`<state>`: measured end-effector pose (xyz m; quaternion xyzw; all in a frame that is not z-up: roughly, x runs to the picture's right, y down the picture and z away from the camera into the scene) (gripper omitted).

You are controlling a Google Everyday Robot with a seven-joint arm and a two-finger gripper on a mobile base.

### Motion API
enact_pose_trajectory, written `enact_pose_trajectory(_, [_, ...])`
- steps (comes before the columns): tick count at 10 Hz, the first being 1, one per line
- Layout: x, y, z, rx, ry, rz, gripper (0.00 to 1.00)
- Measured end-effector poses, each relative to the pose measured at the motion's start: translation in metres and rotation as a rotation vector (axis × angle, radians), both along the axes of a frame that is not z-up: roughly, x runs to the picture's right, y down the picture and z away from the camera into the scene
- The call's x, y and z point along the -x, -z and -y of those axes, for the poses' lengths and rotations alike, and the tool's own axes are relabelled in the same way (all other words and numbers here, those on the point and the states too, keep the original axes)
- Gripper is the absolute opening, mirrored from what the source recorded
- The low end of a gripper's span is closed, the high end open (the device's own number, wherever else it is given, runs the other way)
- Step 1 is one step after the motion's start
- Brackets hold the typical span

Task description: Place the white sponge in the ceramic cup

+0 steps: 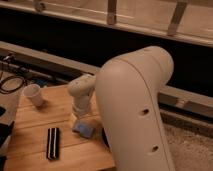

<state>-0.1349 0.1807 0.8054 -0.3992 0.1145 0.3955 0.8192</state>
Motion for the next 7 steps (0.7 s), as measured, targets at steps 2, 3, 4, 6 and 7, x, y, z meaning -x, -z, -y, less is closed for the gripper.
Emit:
enact_pose_trajectory(2, [0.002, 0.0, -0.001, 0.001, 0.003, 0.0, 0.8])
enact_pose_trajectory(3, [0.0, -0.002, -0.005, 0.01, 0.002, -0.005, 0.8])
enact_pose_trajectory(4, [0.001, -0.007, -0.013, 0.024, 0.0, -0.007, 0.8])
enact_pose_trajectory(6, [0.006, -0.013, -0.027, 0.054, 0.002, -0.002, 0.8])
enact_pose_trajectory(7, [0.007, -0.015, -0.034, 0.069, -0.001, 0.002, 0.8])
